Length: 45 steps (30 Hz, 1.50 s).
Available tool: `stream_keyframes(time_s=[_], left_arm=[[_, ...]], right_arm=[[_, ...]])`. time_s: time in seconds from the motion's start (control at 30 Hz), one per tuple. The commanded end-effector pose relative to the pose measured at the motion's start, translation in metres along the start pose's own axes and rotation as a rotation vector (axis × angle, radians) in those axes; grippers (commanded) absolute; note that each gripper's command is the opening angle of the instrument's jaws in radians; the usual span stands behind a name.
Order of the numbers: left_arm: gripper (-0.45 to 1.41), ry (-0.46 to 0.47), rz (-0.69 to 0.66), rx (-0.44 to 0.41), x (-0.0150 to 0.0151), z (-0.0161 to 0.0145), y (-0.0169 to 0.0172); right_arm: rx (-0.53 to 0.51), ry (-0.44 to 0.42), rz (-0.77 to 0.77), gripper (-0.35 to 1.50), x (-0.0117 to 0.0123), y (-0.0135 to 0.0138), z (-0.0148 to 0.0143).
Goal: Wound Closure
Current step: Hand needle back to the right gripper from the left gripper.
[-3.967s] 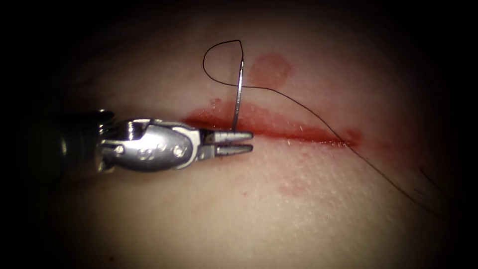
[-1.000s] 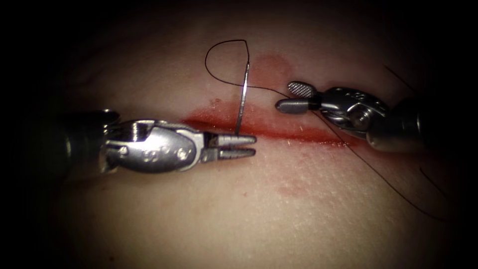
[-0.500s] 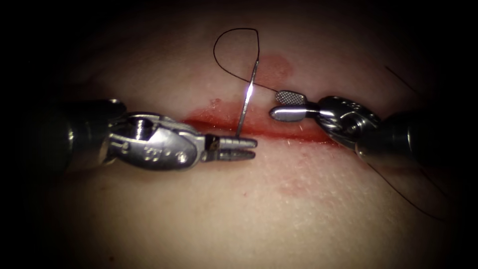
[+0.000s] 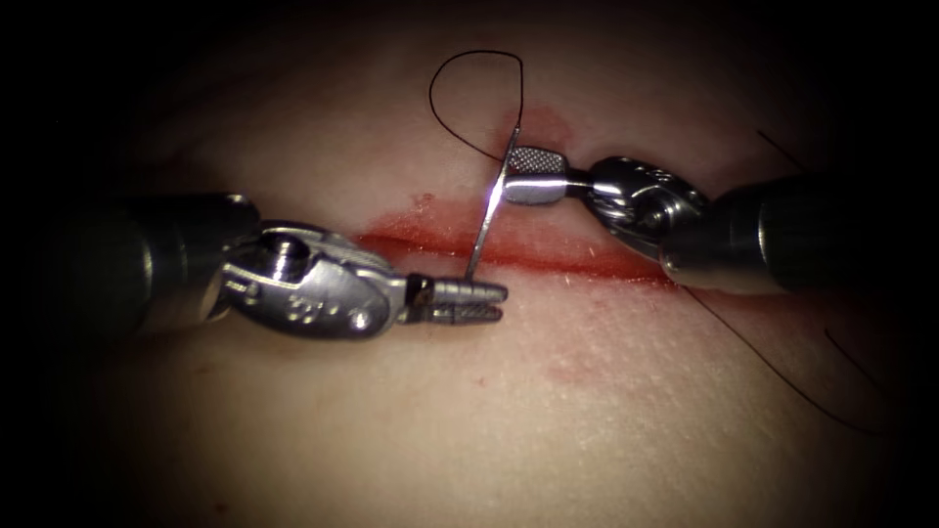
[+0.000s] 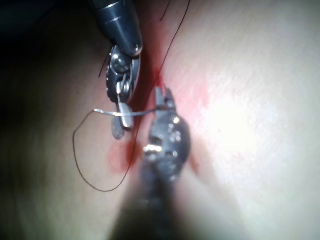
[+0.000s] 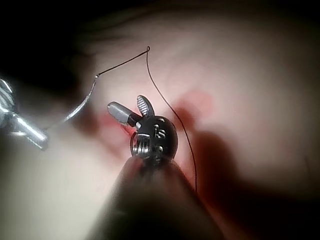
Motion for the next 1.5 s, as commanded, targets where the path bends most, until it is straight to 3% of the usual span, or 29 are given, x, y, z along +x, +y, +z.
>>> stream_keyframes(time_s=[0.03, 0.33, 0.6, 0.87, 1.13, 1.5], left_arm=[[-0.35, 0.002, -0.001, -0.001, -0.0003, 0.0007, 0.0003], [-0.35, 0.002, -0.001, -0.001, -0.0003, 0.0007, 0.0002], [-0.35, 0.007, 0.004, -0.004, -0.0005, 0.0002, 0.0000], [-0.35, -0.045, 0.043, 0.015, -0.0019, 0.0002, 0.0005], [-0.35, -0.073, 0.071, 0.012, -0.0028, 0.0010, 0.0014], [-0.35, -0.077, 0.075, 0.013, -0.0025, 0.0011, 0.0014]], right_arm=[[0.014, -0.001, 0.001, 1.41, -0.0006, 0.0000, 0.0011], [0.037, -0.005, 0.008, 1.40, -0.0006, -0.0003, 0.0021], [0.047, -0.011, 0.005, 1.40, -0.0011, -0.0006, 0.0004], [0.060, -0.005, 0.016, 1.45, -0.0006, -0.0022, -0.0008], [0.109, 0.034, 0.039, 1.46, 0.0009, -0.0048, 0.0000], [0.139, 0.035, 0.034, 1.45, 0.0009, -0.0053, 0.0011]])
